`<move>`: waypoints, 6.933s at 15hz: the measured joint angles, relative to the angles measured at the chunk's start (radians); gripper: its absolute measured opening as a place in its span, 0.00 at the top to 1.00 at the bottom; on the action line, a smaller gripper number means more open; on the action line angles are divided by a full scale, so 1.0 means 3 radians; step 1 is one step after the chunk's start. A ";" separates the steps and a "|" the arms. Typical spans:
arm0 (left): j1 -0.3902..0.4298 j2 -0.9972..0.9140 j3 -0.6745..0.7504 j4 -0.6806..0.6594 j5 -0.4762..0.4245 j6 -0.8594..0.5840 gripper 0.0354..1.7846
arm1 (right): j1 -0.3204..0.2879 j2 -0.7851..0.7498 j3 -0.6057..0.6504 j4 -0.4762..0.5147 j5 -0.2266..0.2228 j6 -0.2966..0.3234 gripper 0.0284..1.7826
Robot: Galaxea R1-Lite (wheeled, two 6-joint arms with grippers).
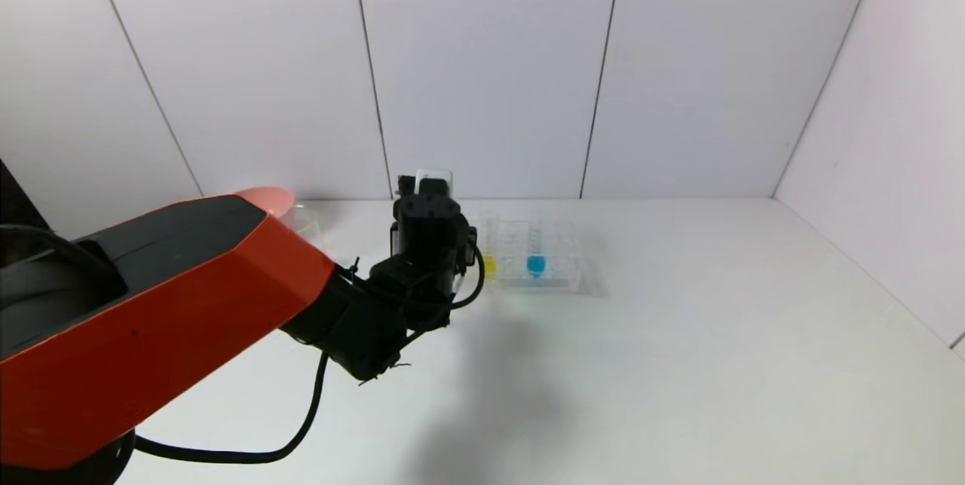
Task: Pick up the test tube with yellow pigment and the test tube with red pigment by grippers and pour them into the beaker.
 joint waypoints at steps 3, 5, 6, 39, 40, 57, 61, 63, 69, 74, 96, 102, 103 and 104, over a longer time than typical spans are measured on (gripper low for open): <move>0.0003 -0.0165 -0.0265 0.0338 -0.0009 0.0043 0.76 | 0.0000 0.0000 0.0000 -0.0001 0.0000 -0.0001 0.04; 0.0003 -0.0279 -0.0450 0.0632 -0.0021 0.0045 0.76 | 0.0000 0.0000 0.0000 0.0000 0.0000 -0.0001 0.04; 0.0003 -0.0321 -0.0508 0.0722 -0.0022 0.0045 0.76 | 0.0000 0.0000 0.0000 -0.0001 0.0000 -0.0001 0.04; 0.3492 -0.1004 -0.0168 0.1882 -0.4039 0.1861 0.76 | 0.0000 0.0000 0.0000 0.0000 0.0000 0.0000 0.04; 0.3474 -0.0949 -0.0322 0.2091 -0.4035 0.1999 0.76 | 0.0000 0.0000 0.0000 -0.0001 0.0000 0.0000 0.04; 0.2736 -0.0389 -0.2760 0.4587 -0.3179 0.3174 0.76 | 0.0000 0.0000 0.0000 -0.0001 0.0000 -0.0001 0.04; 0.2570 -0.0367 -0.2837 0.4830 -0.3048 0.3313 0.76 | 0.0000 0.0000 0.0000 0.0000 0.0000 0.0000 0.04; 0.2539 -0.0387 -0.2838 0.5062 -0.2972 0.3435 0.76 | 0.0000 0.0000 0.0000 -0.0001 0.0000 -0.0001 0.04; 0.2470 -0.0538 -0.2777 0.5384 -0.2637 0.3766 0.76 | 0.0000 0.0000 0.0000 -0.0001 0.0001 -0.0001 0.04; 0.2452 -0.0643 -0.2640 0.5453 -0.2632 0.4003 0.76 | 0.0000 0.0000 0.0000 0.0000 0.0000 0.0000 0.04; 0.2240 -0.0704 -0.2223 0.5392 -0.1650 0.4622 0.76 | 0.0000 0.0000 0.0000 0.0000 0.0000 -0.0001 0.04; 0.2177 -0.0628 -0.2226 0.5394 -0.1445 0.4624 0.76 | 0.0000 0.0000 0.0000 -0.0001 0.0000 -0.0001 0.04; 0.2172 -0.0611 -0.2233 0.5394 -0.1423 0.4624 0.76 | 0.0000 0.0000 0.0000 -0.0001 0.0000 -0.0001 0.04; 0.2157 -0.0594 -0.2245 0.5392 -0.1372 0.4624 0.76 | 0.0000 0.0000 0.0000 -0.0001 0.0001 -0.0001 0.04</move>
